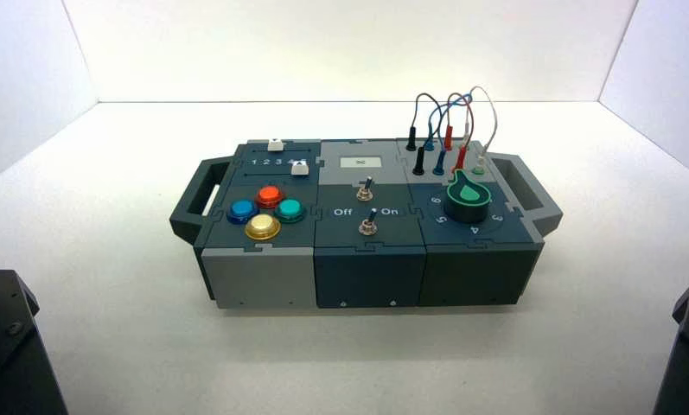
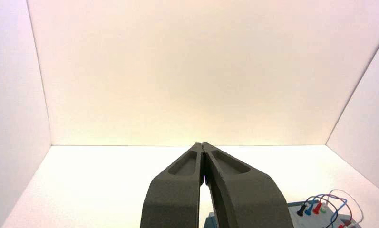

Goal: Open both grippers.

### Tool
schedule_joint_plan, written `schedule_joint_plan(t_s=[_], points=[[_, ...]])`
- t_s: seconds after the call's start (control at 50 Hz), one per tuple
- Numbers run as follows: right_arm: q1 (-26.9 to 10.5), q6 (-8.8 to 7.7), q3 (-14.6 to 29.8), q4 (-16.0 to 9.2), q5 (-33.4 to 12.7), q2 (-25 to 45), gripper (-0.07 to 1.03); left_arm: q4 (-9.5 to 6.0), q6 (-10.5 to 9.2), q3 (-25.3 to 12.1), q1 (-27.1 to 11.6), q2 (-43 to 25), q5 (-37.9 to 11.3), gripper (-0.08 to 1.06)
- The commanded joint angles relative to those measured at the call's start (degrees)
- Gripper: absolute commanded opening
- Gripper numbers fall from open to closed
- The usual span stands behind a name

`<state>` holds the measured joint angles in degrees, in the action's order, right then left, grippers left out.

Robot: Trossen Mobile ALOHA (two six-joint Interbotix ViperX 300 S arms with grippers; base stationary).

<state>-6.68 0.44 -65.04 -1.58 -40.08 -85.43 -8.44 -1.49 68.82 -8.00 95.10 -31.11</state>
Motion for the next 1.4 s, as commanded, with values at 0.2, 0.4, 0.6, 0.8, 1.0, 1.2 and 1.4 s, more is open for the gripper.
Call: schedule_joint_plan(t_s=[0.2,0.4,0.6,0.8,1.0,1.2,1.4], points=[[-0.35,0.18,0.70,-0.09,0.26,1.23,-0.02,0.09,0.09,-0.53,-0.09,-1.32,0.35,-0.03],[-0.35,0.18,0.70,-0.18,0.26,1.23,-0.02,0.09,0.09,-0.53,-0.09,-1.32,0.53,-0.03],[-0.70,0.18,0.70,-0.26,0.44,1.76,-0.02,0.09,0.09,-0.79,-0.09,-1.67,1.32,0.13],[-0.70,0.18,0.97,-0.26,0.70,2.64,0.30,0.09,0.09,-0.62,-0.09,-1.93,1.85,0.67],[-0.70,1.41,1.41,-0.26,0.88,6.33,0.96,0.09,0.18,-0.62,-0.09,-2.37,1.85,1.01],[-0.70,1.41,1.76,-1.14,0.88,9.40,0.99,0.18,0.26,-0.62,-0.09,-3.34,1.67,1.02],[-0.70,1.49,1.67,-1.14,0.88,7.73,0.99,0.18,0.44,-0.62,-0.09,-4.31,1.67,1.02]])
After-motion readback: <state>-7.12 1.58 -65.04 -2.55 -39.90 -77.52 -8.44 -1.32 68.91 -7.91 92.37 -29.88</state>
